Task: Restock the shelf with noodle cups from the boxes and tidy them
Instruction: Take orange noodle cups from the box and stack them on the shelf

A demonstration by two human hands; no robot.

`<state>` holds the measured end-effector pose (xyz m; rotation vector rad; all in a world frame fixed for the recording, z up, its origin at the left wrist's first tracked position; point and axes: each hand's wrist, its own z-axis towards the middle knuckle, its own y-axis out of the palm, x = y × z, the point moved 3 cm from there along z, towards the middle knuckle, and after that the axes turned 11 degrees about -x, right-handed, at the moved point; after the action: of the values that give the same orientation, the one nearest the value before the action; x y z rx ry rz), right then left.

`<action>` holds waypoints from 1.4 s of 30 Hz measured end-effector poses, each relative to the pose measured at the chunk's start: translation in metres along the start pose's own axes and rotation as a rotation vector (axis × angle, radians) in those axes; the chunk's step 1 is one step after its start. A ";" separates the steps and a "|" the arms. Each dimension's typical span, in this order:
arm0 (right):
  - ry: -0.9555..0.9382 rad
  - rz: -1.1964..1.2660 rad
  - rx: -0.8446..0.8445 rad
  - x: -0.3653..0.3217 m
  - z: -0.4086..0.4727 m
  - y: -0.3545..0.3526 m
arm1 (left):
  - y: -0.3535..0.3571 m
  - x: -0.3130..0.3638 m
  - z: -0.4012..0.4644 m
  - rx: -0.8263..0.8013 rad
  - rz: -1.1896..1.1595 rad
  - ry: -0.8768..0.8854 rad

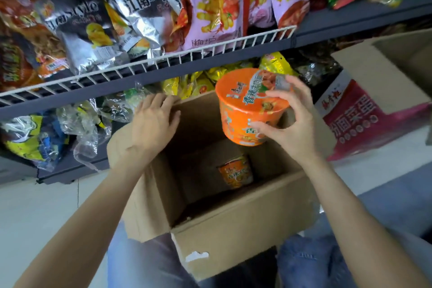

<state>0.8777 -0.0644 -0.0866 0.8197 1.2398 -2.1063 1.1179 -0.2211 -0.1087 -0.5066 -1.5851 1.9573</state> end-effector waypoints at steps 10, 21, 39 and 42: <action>0.197 0.220 0.105 0.020 -0.005 0.000 | 0.017 0.058 0.001 0.023 -0.144 0.197; -0.126 0.196 0.172 -0.054 0.092 -0.057 | -0.088 0.055 0.092 -0.172 -1.056 0.153; -0.067 0.081 0.508 -0.079 0.305 -0.183 | -0.214 0.153 0.284 0.322 -0.246 0.163; 0.027 -0.096 0.387 -0.075 0.333 -0.173 | -0.199 0.131 0.277 0.321 0.004 0.092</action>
<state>0.7289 -0.2786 0.1930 0.9692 0.9094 -2.4640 0.8854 -0.3200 0.1550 -0.4594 -1.1838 2.1069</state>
